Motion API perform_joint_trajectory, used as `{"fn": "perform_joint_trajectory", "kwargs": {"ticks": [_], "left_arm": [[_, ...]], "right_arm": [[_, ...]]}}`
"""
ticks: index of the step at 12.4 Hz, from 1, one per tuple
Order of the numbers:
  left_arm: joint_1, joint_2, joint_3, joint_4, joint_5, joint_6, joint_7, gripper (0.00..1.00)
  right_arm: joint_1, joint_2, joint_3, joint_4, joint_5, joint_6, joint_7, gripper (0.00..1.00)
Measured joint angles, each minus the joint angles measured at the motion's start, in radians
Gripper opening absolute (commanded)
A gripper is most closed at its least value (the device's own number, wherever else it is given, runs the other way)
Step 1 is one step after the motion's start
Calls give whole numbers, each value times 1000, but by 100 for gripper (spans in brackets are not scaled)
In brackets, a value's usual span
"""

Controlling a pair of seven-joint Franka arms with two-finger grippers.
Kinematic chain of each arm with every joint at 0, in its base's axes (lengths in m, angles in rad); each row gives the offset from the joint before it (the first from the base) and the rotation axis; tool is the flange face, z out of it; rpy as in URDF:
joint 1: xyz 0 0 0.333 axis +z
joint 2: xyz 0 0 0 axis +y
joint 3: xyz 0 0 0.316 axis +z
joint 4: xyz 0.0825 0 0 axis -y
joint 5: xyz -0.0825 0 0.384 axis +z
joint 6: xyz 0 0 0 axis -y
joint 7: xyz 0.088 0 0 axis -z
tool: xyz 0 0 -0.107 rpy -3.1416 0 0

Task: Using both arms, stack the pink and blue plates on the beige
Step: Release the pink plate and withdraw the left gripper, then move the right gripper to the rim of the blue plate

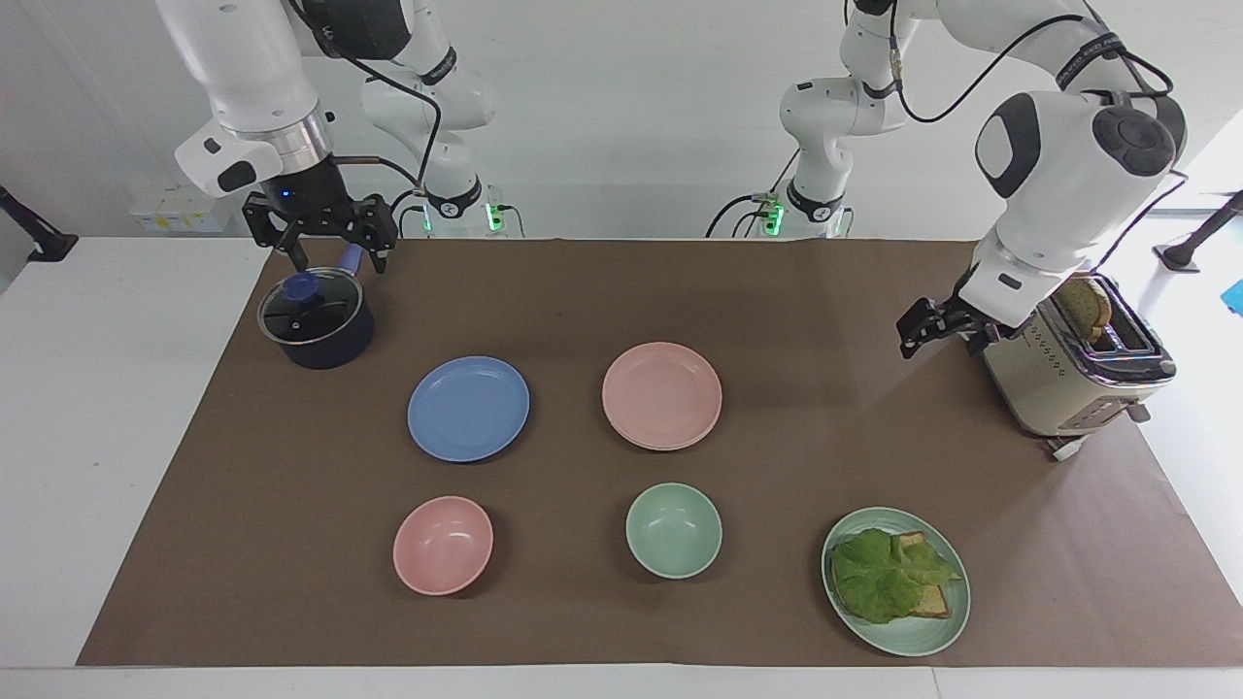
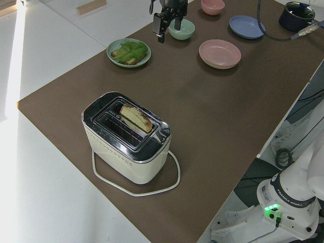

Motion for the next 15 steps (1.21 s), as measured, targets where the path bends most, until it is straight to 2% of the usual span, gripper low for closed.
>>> {"fn": "perform_joint_trajectory", "kwargs": {"ticks": [3, 6, 10, 12, 15], "left_arm": [[0, -54, -2, 2, 0, -43, 5, 100], [0, -72, -1, 2, 0, -47, 16, 100], [32, -73, 6, 2, 0, -47, 16, 100], [46, -73, 6, 2, 0, -47, 19, 100], [46, -73, 3, 2, 0, -47, 19, 100]], "right_arm": [[0, -1, 0, -21, 0, 79, 0, 100], [0, -3, 0, -70, 0, 160, 0, 100], [0, 3, 0, -209, 0, 322, 0, 100], [2, 39, 0, -283, 0, 421, 0, 100], [3, 134, 2, -330, 0, 554, 0, 100]]}}
